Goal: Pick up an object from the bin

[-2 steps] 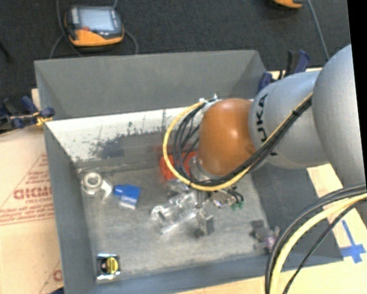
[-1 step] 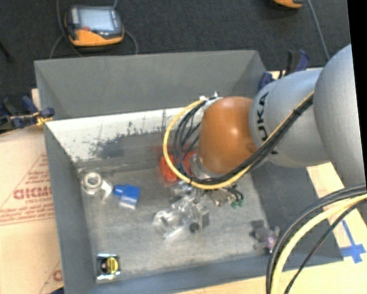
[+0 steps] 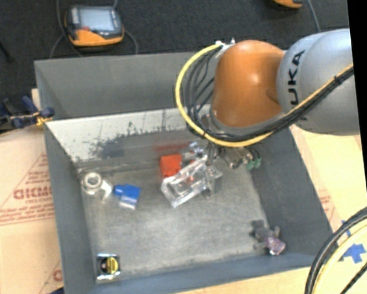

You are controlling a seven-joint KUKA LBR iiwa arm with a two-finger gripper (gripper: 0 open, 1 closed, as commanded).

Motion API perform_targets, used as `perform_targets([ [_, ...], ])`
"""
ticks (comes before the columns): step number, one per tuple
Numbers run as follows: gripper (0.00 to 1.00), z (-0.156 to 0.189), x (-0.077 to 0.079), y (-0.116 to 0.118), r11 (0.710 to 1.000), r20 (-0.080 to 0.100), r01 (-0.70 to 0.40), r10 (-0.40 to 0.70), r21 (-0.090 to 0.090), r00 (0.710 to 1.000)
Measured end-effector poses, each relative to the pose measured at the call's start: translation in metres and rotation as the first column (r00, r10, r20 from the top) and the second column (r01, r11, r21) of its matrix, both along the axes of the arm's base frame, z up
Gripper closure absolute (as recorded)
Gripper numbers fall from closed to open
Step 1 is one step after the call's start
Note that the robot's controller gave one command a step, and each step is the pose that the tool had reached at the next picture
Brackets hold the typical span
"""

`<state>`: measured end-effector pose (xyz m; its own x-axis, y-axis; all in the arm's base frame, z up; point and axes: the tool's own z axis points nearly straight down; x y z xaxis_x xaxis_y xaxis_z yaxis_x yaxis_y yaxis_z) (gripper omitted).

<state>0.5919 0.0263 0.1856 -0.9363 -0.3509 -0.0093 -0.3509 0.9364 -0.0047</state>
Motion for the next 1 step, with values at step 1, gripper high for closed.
perform_targets([
  [1, 1.0, 0.0406, -0.0129, -0.007, 1.0, -0.005, 0.007, -0.007, 0.0, 1.0],
])
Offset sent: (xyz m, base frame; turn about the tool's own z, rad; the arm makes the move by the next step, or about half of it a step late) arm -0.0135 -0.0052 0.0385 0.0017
